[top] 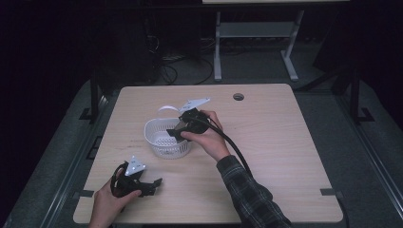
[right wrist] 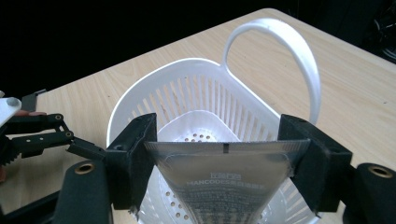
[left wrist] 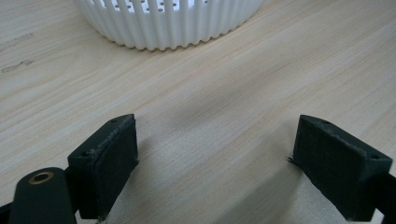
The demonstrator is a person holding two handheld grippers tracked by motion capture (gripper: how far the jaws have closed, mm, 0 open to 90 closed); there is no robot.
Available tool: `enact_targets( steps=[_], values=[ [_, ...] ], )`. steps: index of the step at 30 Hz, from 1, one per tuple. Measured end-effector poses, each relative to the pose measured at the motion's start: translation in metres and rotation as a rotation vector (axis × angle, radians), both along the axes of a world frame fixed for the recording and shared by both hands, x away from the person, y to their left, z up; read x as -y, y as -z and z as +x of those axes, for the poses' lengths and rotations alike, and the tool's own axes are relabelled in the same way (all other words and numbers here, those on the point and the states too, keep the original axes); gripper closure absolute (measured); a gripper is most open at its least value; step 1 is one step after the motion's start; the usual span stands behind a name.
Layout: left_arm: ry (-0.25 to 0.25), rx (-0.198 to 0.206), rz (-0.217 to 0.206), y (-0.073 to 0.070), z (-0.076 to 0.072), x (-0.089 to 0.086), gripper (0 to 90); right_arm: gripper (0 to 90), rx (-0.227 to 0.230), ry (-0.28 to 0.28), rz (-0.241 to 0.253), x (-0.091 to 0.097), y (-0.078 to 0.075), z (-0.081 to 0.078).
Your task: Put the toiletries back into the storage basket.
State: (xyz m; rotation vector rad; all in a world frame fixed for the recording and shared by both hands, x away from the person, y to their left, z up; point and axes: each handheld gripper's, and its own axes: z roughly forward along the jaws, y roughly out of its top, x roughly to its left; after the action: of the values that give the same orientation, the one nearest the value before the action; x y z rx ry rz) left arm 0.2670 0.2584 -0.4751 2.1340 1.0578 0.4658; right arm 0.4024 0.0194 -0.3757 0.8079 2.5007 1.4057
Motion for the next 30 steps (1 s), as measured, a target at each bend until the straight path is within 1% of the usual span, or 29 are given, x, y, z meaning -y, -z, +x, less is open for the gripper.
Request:
enact_targets(
  steps=[2, 8, 10, 12, 13, 15, 16, 25, 28, 30],
  values=[
    [0.0, 0.0, 0.0, 0.0, 0.0, 0.0, 12.8, 29.3, -0.005, 0.001, -0.007, -0.001, 0.001, 0.0],
    [0.0, 0.0, 0.0, 0.0, 0.0, 0.0, 12.8, 29.2, -0.003, -0.004, -0.004, 0.0, 0.002, 0.001],
    [0.0, -0.001, 0.0, 0.0, 0.0, 0.0, 12.8, 29.0, 0.004, -0.005, -0.005, -0.001, 0.003, 0.0],
    [0.0, -0.001, 0.0, 0.0, 0.0, 0.0, 12.8, 27.4, 0.018, 0.007, -0.005, -0.001, 0.003, -0.002],
    [0.0, 0.0, 0.0, 0.0, 0.0, 0.0, 12.8, 24.4, 0.007, 0.005, 0.011, 0.0, 0.002, -0.002],
    [0.0, -0.001, -0.002, 0.0, 0.0, 0.0, 12.8, 23.9, 0.005, 0.008, 0.018, 0.001, 0.002, -0.002],
    [0.0, -0.001, -0.002, 0.0, 0.0, 0.0, 12.8, 23.8, 0.005, 0.01, 0.028, 0.002, 0.0, -0.002],
    [-0.002, 0.002, -0.003, 0.0, 0.0, 0.0, 12.8, 24.2, 0.017, 0.015, 0.046, 0.01, -0.012, -0.007],
    [-0.002, 0.001, -0.002, 0.0, 0.0, 0.0, 12.8, 24.2, 0.03, 0.014, 0.047, 0.014, -0.016, -0.01],
    [-0.002, 0.002, -0.003, 0.0, 0.0, 0.0, 12.8, 24.2, 0.04, 0.015, 0.05, 0.02, -0.02, -0.013]
  ],
)
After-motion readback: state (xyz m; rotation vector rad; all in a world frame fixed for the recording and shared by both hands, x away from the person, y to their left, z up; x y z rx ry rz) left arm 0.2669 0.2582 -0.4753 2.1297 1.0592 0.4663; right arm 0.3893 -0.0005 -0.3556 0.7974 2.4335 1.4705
